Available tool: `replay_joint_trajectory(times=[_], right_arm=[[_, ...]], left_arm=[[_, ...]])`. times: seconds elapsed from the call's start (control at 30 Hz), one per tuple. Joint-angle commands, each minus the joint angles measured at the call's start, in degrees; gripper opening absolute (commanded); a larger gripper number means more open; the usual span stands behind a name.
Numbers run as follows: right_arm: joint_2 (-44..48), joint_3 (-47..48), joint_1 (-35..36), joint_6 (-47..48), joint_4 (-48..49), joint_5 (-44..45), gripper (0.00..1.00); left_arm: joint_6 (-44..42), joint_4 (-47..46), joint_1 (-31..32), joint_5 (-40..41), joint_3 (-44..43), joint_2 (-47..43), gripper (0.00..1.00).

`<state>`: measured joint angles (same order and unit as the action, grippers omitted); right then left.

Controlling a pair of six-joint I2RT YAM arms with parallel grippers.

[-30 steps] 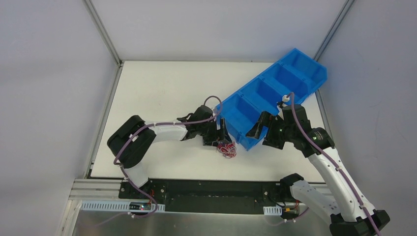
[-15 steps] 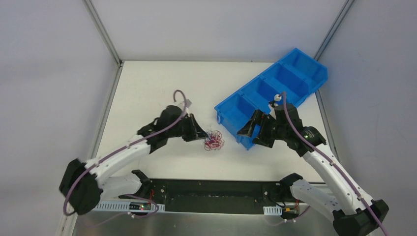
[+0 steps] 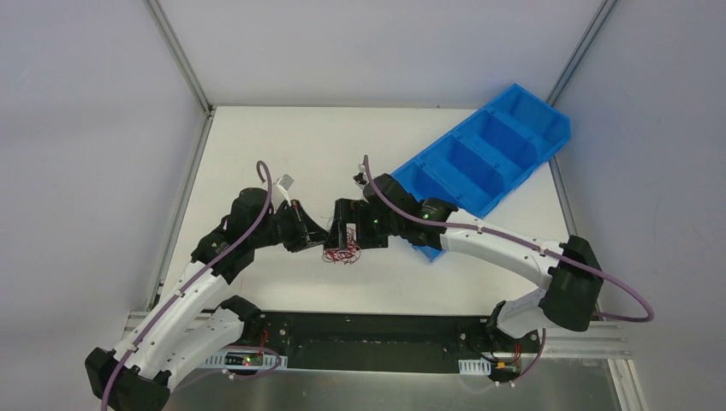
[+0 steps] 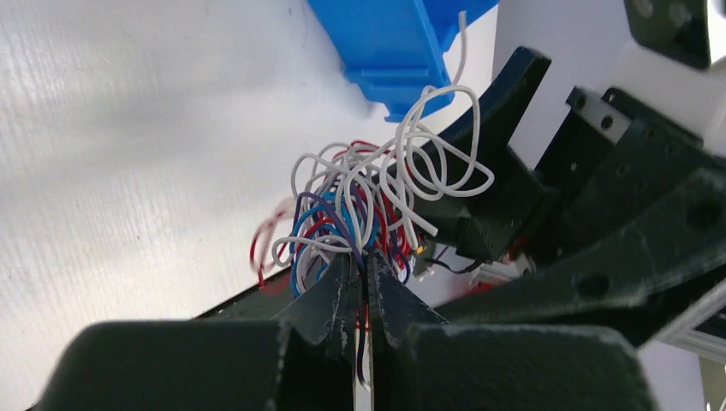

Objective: Untangle the cables

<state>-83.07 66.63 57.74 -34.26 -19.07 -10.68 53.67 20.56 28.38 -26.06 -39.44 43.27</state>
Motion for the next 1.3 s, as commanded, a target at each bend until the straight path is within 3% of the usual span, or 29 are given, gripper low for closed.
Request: replay_joint_trajectory(times=[0.0,0.1,0.3,0.37,0.4,0.63,0.9,1.07,1.27], right_arm=[[-1.3,5.7,1.7,2.9,5.6,4.6,0.96],[-1.3,5.8,1.7,4.2,6.2,4.8,0.83],[0.6,4.6,1.6,5.5,1.6,7.3,0.22],[3.1,3.3,1.4,5.9,-1.1,9.5,0.04],[4.8,2.2,1.0,5.9,-2.2,10.1,0.0],[19.1,-5.7,-4.3,5.0,-10.8,15.0,0.0],[30.4,-8.8,-6.3,4.2,-20.7,17.4,0.0],[36.6,-9.4,-7.6,3.9,-26.4,20.0,0.0],[39.4,-11.1,-9.2,2.5,-24.9,17.4,0.0]], left_arm=[[1.1,0.4,-0.3,-3.7,-4.2,-0.6,0.0],[1.3,0.4,-0.9,-4.4,-4.8,-0.9,0.0],[1.8,1.4,-3.8,-5.0,-5.6,-2.2,0.0],[0.5,5.4,-6.2,-5.0,-7.5,-2.3,0.0],[-0.6,7.9,-7.8,-4.7,-8.7,-2.1,0.0],[-10.2,27.4,-18.1,4.5,-20.6,3.6,0.0],[-10.2,32.9,-27.5,12.4,-26.8,8.5,0.0],[-9.2,32.2,-35.6,9.8,-24.8,11.3,0.0],[-12.9,27.4,-45.9,-4.0,-22.9,16.6,0.0]])
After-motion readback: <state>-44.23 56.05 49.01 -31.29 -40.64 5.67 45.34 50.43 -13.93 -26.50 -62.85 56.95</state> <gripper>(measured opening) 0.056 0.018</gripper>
